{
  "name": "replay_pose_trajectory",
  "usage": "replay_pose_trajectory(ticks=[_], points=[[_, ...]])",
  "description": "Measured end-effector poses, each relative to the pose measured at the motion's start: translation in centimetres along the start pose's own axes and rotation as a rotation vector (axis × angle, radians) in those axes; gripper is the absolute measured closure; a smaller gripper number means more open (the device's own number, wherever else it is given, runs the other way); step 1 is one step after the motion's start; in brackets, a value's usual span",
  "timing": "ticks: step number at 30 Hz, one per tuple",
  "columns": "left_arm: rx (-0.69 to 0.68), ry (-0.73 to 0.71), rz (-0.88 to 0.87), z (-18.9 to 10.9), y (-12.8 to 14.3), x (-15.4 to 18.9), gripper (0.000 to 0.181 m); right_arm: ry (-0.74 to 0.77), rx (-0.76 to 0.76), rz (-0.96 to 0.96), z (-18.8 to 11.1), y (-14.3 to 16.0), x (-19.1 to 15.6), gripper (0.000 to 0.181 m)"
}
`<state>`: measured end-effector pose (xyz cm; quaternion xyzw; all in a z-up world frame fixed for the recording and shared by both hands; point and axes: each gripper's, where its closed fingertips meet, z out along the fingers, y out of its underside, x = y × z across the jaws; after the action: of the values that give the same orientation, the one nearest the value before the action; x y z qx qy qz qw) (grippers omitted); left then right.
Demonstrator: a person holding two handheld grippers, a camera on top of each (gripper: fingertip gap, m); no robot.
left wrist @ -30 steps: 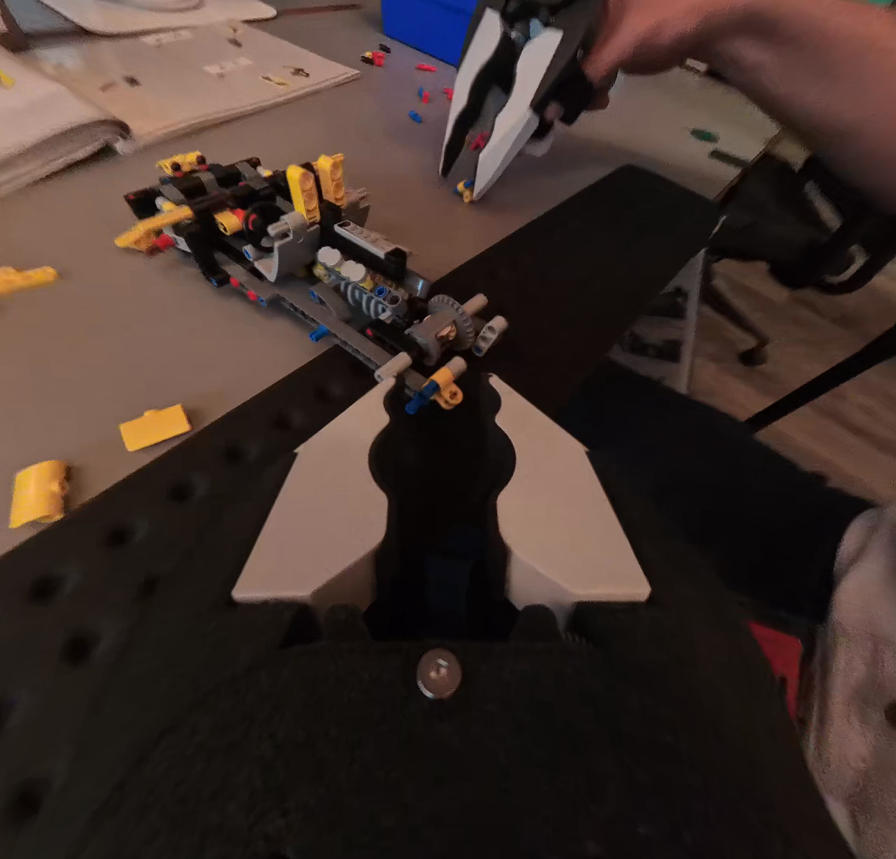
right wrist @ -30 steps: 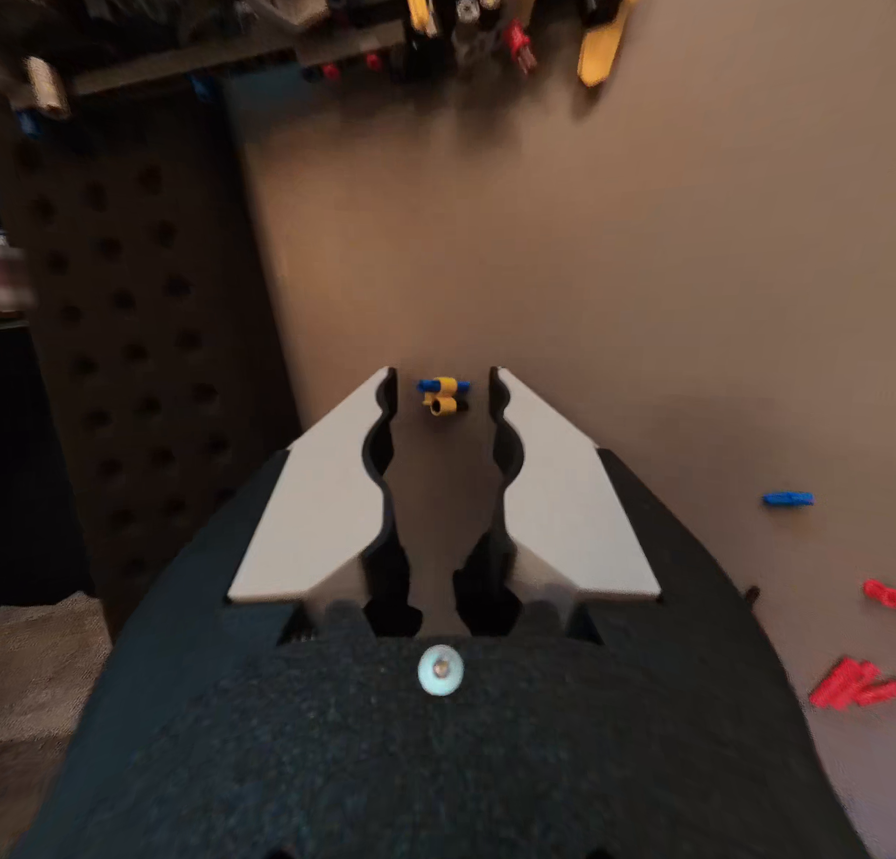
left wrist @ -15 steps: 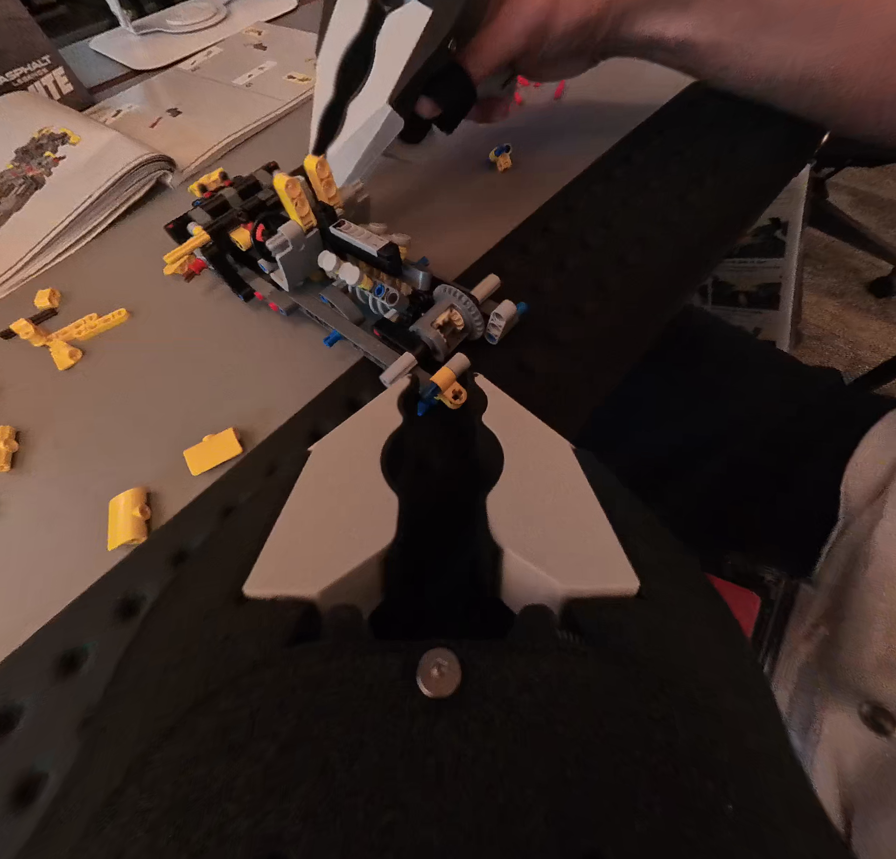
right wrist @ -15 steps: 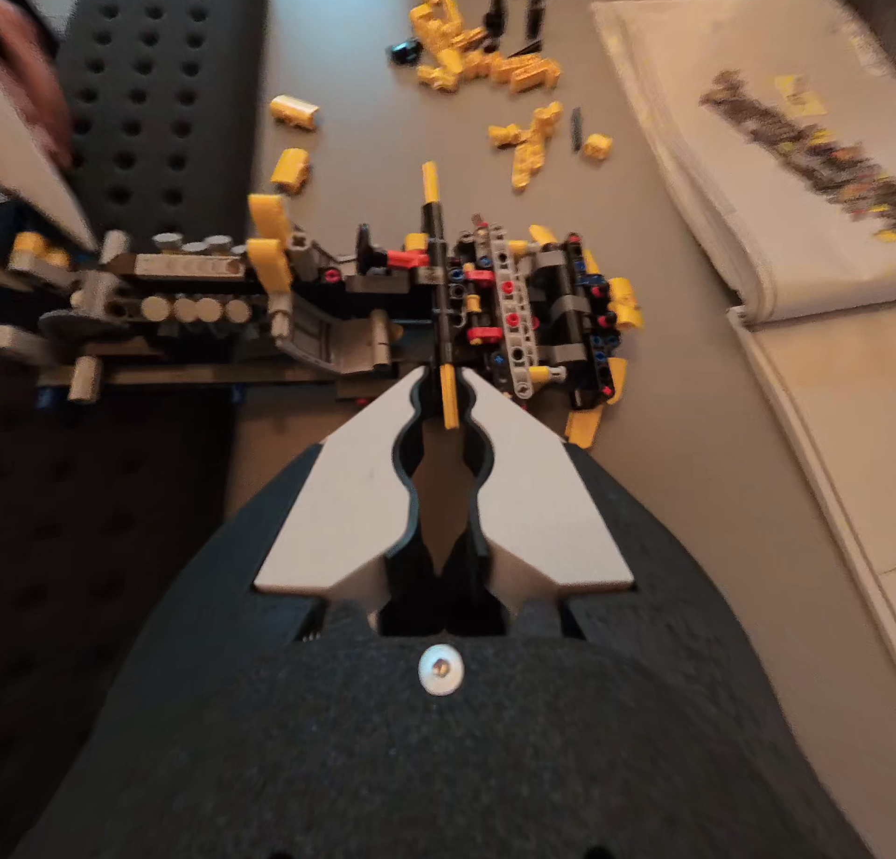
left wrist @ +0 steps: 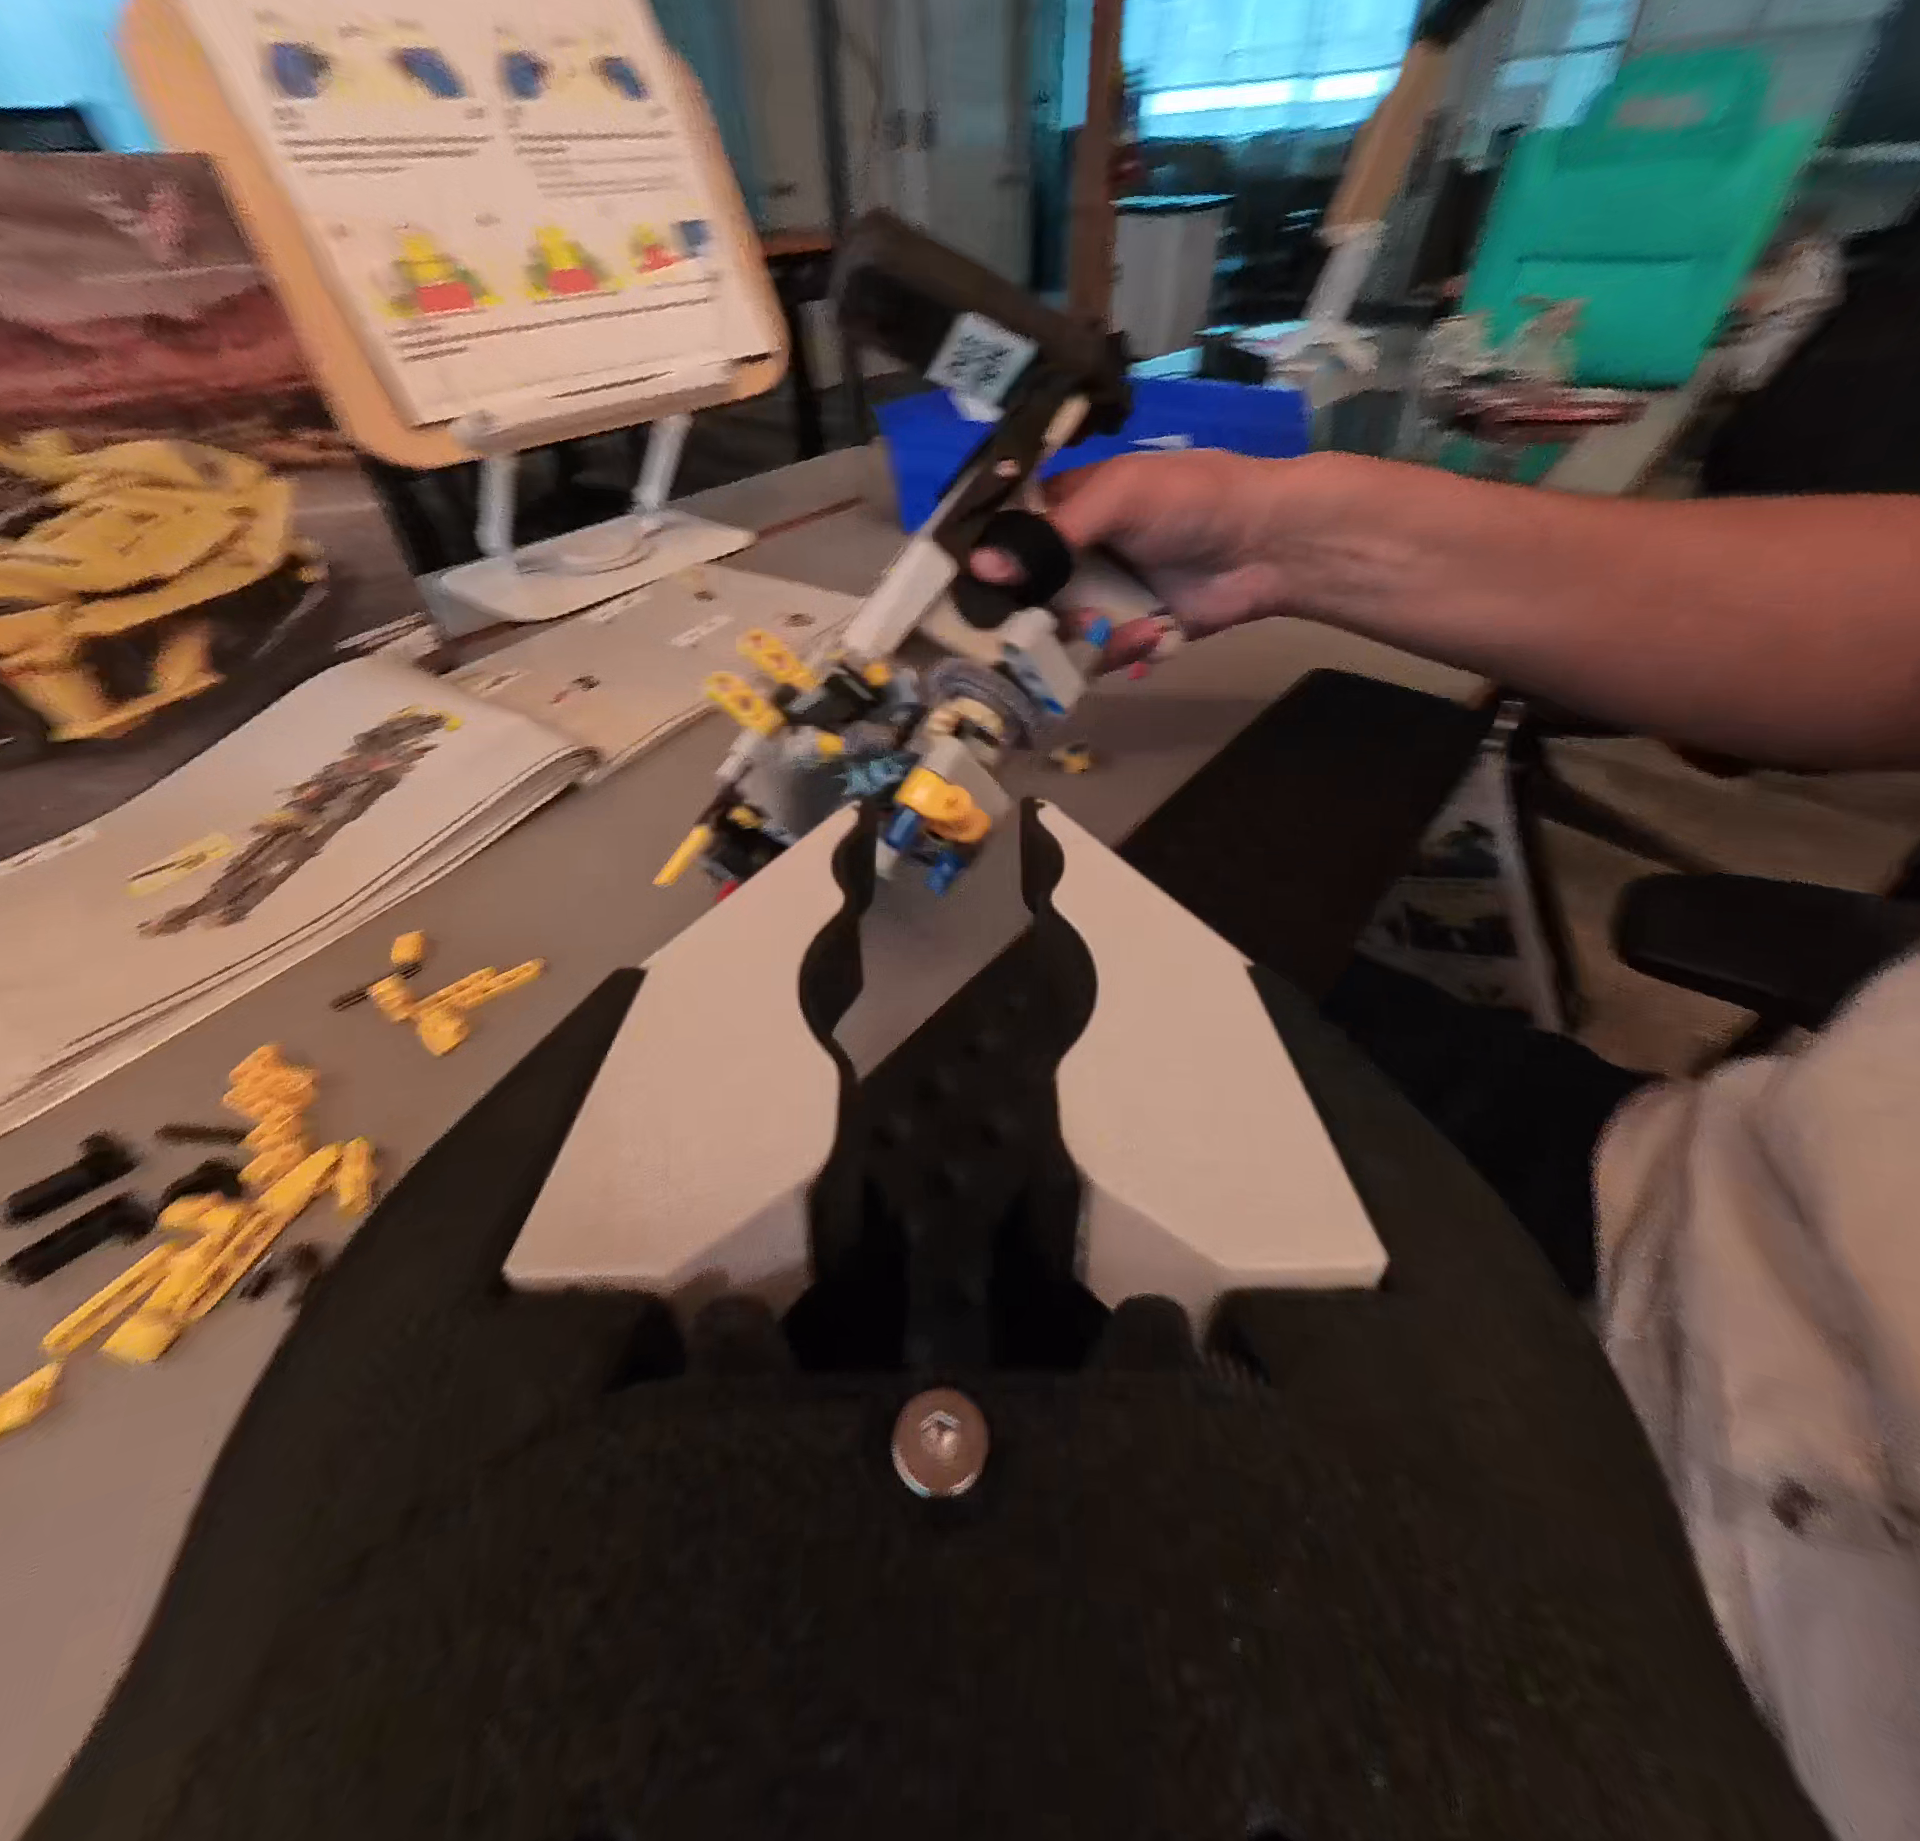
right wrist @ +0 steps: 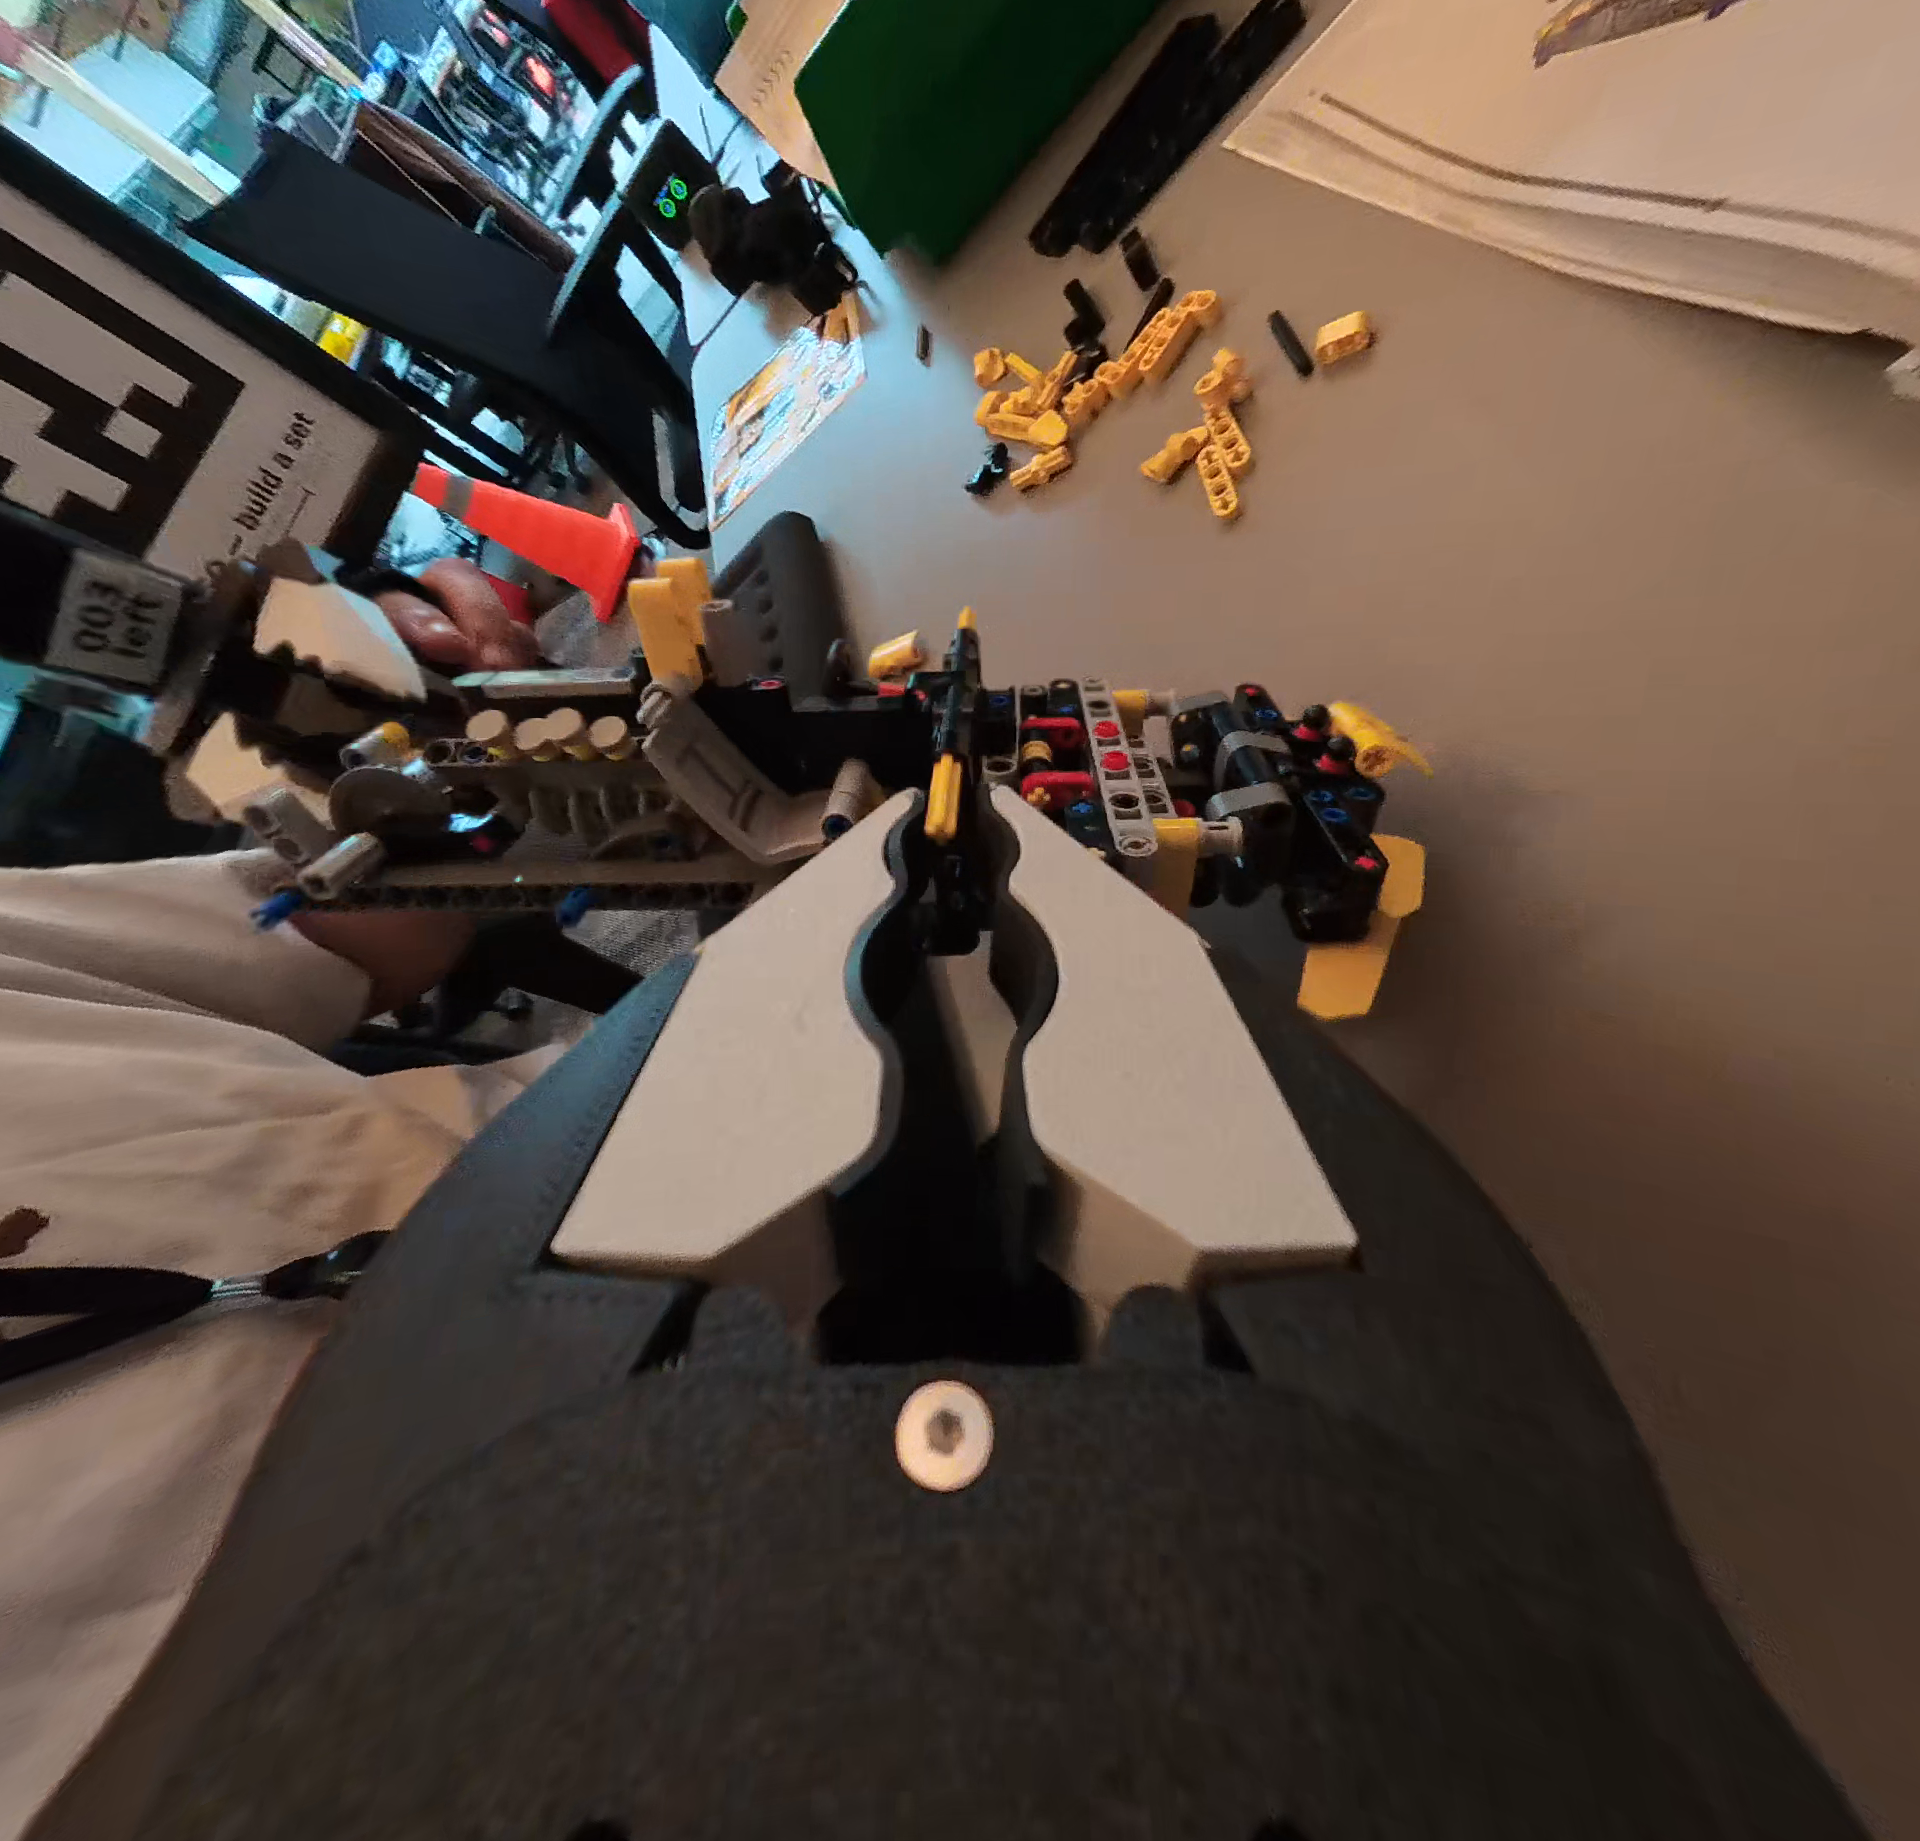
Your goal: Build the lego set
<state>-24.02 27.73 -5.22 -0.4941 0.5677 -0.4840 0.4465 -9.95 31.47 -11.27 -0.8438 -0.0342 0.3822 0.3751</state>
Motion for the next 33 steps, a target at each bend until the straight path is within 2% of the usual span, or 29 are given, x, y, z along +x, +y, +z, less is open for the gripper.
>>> replay_pose_trajectory(ticks=[1, 4, 7, 9, 11, 17, 19, 22, 24, 27, 33], points=[[0.007, 0.058, 0.003, -0.2, 0.0, 0.5, 0.149, -0.01, 0.0, 0.021, 0.0, 0.1, 0.0, 0.174], [0.007, 0.082, 0.092, -0.4, 0.3, 0.5, 0.144, -0.023, -0.002, 0.063, 0.2, 0.1, 0.1, 0.174], [0.07, -0.016, 0.318, -0.9, -1.3, 0.4, 0.144, 0.003, 0.005, 0.08, 0.1, -0.4, 0.2, 0.175], [0.035, -0.135, 0.488, -0.4, -1.9, -0.5, 0.143, 0.014, 0.006, 0.087, 0.1, -0.6, 0.2, 0.174], [0.019, -0.237, 0.578, 0.3, -2.8, -1.8, 0.135, 0.016, 0.006, 0.099, 0.2, -0.7, 0.2, 0.175], [0.007, -0.351, 0.92, 2.3, -2.7, -2.2, 0.133, 0.015, 0.057, 0.176, -0.3, -1.2, 0.7, 0.175], [-0.024, -0.357, 0.935, 3.3, -2.5, -2.4, 0.133, 0.016, 0.056, 0.172, -0.2, -1.1, 0.7, 0.175], [0.01, -0.309, 0.912, 4.3, -2.7, -2.0, 0.134, 0.023, 0.058, 0.176, -0.2, -1.0, 0.6, 0.175], [0.042, -0.274, 0.895, 4.8, -2.9, -1.5, 0.143, 0.023, 0.061, 0.175, -0.1, -1.0, 0.5, 0.175], [0.092, -0.213, 0.869, 5.1, -3.0, -0.9, 0.146, 0.013, 0.063, 0.18, -0.1, -1.0, 0.5, 0.175], [0.125, -0.097, 0.688, 5.5, -3.2, -1.0, 0.151, -0.034, 0.098, 0.125, -0.3, -1.4, 0.4, 0.173]])
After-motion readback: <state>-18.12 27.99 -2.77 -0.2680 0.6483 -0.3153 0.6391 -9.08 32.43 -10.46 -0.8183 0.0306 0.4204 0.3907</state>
